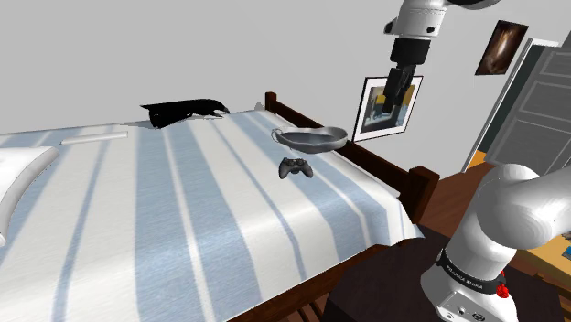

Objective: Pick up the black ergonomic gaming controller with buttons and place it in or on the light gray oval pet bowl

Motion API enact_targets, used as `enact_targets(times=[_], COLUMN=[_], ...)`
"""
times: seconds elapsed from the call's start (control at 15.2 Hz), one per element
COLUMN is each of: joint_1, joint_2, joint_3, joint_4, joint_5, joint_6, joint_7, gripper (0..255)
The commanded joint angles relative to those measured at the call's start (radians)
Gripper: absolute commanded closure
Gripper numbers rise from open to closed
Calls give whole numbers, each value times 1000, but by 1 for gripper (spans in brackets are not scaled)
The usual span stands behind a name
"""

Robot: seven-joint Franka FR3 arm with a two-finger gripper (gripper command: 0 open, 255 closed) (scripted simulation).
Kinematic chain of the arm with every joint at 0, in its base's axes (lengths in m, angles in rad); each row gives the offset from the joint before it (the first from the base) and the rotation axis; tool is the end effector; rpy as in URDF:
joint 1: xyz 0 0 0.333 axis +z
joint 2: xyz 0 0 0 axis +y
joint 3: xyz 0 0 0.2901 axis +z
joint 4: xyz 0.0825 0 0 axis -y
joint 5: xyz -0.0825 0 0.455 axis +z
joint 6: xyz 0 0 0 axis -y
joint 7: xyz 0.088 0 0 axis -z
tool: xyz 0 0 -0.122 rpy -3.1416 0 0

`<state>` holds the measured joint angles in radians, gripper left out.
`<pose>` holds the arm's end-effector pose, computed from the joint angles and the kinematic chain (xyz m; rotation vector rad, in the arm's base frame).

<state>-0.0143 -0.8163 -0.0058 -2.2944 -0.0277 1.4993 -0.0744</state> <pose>0.3810 -0.0116 0.5960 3.1160 0.0839 0.0313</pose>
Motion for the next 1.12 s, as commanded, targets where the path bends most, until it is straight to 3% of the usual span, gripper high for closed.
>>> enact_targets(times=[0.0, 0.53, 1.06], joint_1=[0, 20, 52], joint_2=[0, 84, 288], joint_3=[0, 3, 8], joint_4=[0, -187, -270], joint_5=[0, 45, 98], joint_6=[0, 355, 725], joint_7=[0, 12, 7], gripper=[0, 0, 0])
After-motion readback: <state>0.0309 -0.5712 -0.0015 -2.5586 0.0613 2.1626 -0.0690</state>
